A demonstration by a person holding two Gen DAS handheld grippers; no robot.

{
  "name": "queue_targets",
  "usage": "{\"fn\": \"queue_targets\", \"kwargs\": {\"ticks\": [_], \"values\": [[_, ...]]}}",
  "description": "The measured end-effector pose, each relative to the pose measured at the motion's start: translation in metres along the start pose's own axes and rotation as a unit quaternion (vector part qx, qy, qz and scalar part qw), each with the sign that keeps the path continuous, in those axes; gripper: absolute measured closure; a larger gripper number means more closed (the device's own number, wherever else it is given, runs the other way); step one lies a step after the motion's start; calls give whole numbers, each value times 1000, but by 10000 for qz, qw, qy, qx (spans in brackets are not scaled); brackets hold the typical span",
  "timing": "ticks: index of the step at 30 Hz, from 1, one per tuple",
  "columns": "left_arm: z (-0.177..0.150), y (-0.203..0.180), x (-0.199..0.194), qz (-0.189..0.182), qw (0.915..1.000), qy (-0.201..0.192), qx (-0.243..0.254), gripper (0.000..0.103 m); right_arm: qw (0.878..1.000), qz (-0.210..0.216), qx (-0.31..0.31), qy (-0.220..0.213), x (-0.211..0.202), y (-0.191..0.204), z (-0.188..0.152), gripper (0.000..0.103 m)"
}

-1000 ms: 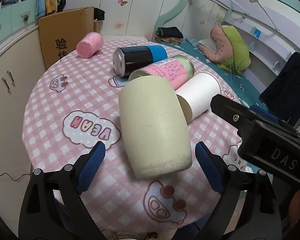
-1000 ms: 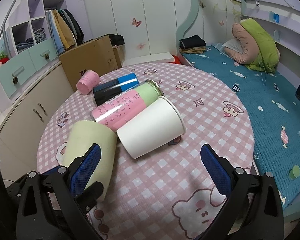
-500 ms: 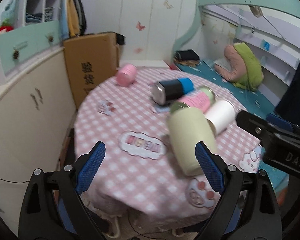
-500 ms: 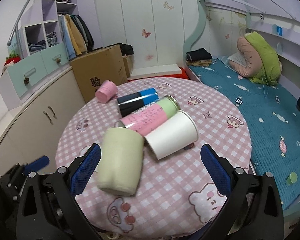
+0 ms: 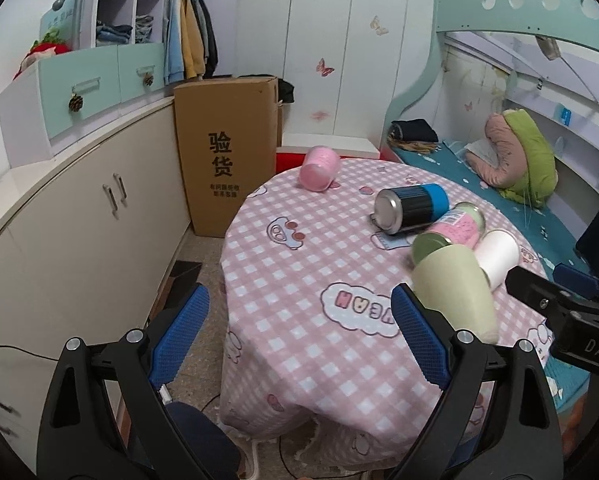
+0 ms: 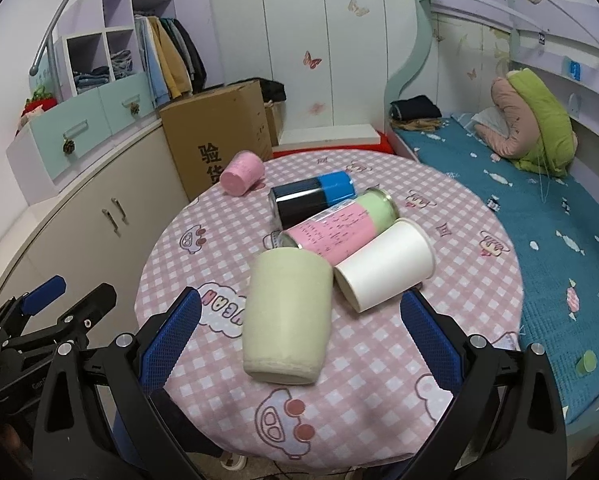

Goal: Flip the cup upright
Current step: 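Lift the pale green cup with the left gripper and rotate it, then grasp the pale green cup with the right gripper and turn it upright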

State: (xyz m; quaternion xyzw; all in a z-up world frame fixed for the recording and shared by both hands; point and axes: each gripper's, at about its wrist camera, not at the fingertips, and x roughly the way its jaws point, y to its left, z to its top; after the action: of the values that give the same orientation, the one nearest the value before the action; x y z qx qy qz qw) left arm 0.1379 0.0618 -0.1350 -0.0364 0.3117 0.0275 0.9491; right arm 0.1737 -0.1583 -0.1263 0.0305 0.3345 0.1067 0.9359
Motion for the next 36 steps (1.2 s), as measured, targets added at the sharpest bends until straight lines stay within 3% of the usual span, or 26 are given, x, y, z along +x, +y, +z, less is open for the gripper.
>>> {"fn": "queue_targets", "kwargs": {"ticks": [13,20,22,27,36], "values": [[0,18,45,-47,9990,434,-99,10,9918,324,351,1184,88,5,0,7],[-2,22,59,-129,9982,573,-132,10,9870,383,434,1501,114,1,1,8],[-2,22,60,-144,9980,591,-151,10,9859,386,451,1566,121,-1,1,13],[-3,21,61,-189,9979,604,-143,10,9862,404,411,1554,121,-3,1,26],[-2,17,52,-226,9982,533,-153,10,9961,151,-21,868,81,7,9,27]]}}
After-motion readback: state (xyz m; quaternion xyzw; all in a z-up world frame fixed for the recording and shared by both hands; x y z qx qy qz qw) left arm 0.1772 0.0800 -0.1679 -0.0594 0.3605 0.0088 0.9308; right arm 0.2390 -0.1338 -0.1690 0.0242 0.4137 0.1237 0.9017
